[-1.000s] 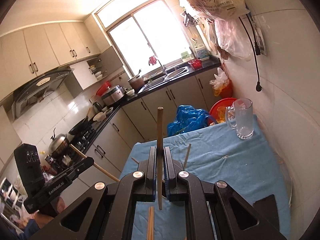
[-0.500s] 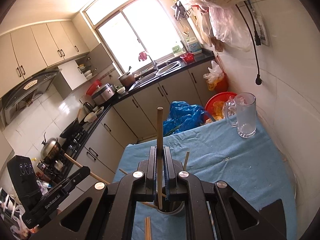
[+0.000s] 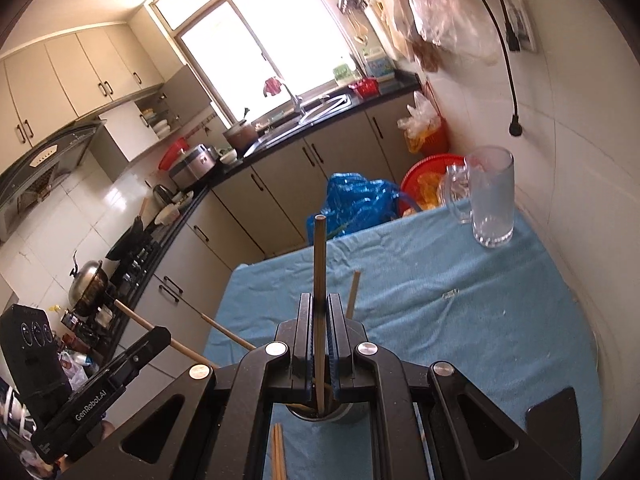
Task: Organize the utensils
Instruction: 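Raise the held chopsticks upright and carry them over the holder cup, then open the right gripper into the holder cup while the left gripper opens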
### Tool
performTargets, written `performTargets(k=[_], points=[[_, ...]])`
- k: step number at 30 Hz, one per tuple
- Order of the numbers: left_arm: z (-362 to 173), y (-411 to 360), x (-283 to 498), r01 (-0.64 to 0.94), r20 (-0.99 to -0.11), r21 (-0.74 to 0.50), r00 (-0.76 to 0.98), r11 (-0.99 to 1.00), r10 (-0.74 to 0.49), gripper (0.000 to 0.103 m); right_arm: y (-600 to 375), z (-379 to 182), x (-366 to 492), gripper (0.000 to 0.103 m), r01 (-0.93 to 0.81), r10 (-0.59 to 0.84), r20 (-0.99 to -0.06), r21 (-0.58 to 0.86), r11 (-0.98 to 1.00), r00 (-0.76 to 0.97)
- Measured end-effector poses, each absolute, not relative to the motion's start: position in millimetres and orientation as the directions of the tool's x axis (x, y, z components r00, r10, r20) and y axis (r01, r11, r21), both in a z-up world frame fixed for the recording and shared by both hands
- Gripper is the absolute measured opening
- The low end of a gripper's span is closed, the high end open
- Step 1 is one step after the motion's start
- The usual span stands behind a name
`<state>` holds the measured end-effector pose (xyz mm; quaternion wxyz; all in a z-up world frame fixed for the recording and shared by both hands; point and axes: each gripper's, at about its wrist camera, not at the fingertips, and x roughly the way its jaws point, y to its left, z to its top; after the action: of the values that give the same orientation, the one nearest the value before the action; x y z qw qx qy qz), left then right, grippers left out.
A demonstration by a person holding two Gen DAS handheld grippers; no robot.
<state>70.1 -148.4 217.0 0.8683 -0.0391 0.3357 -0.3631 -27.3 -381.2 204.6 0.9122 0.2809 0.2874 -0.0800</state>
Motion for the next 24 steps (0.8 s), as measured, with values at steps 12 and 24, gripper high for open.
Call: performTargets(k=[12,24], points=[[192,-153,84,0.591,-0.597,-0.315,0.486,0.743,-0.639,0.006,-381,170,-9,0.007,0.339,0.045,-0.638,0.466,0.817,0.769],[199,-146,87,0.579,-0.581,-0.319,0.506,0.75,-0.637,0.016,-381,170,-6,0.009,0.341,0.048,-0.641,0.467,0.816,0.766]])
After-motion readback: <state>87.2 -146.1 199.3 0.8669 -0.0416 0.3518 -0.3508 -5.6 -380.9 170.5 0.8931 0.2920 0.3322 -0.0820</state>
